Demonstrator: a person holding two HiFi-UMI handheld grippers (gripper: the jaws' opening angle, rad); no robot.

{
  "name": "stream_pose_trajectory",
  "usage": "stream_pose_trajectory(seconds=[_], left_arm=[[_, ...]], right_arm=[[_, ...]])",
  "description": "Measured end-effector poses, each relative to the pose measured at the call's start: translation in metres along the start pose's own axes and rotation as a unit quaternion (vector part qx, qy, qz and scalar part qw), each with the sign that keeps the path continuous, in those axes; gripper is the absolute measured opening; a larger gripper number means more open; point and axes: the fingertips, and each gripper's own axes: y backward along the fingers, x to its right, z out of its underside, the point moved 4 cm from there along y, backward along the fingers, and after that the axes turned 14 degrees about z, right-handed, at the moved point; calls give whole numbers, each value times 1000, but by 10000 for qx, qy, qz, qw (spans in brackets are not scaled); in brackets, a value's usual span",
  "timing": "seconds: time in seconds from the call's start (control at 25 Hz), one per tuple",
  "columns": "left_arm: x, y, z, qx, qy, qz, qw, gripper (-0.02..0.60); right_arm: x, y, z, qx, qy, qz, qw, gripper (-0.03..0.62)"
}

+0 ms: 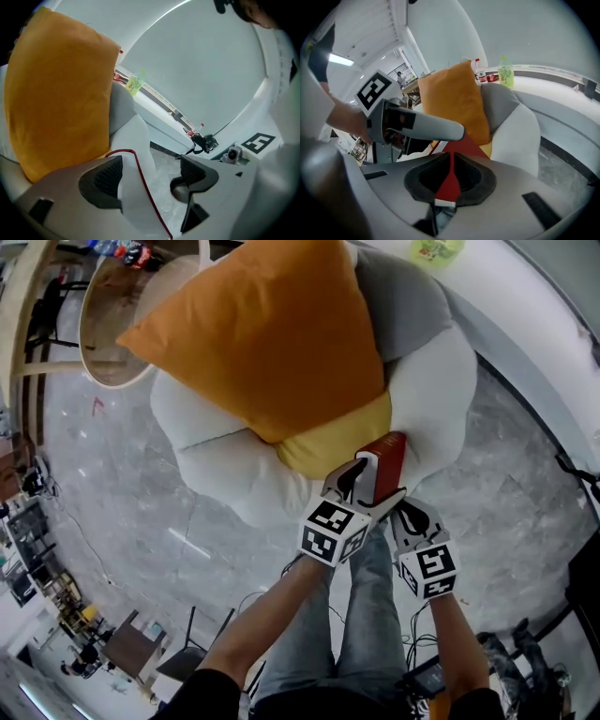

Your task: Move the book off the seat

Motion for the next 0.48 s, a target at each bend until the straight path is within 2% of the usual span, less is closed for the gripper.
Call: stream_pose_trajectory(seconds=[0.08,0.16,0.32,0.48], left_arm=[[1,-2,-1,-59,-63,47,10000,391],[4,-5,-1,-93,-45,110,9999,388],[3,-7,1,-103,99,112,9998,387],[-17,18,3,-29,272,-392,9989,400]], right_arm=[[-8,-11,4,-195,-112,-211,9995,213],[-14,-20,9,-350,-136,-217,9991,220],[-20,-32,13,-559,214,-3,9982,197],[-21,-35,13,-670,87,-121,9976,202]])
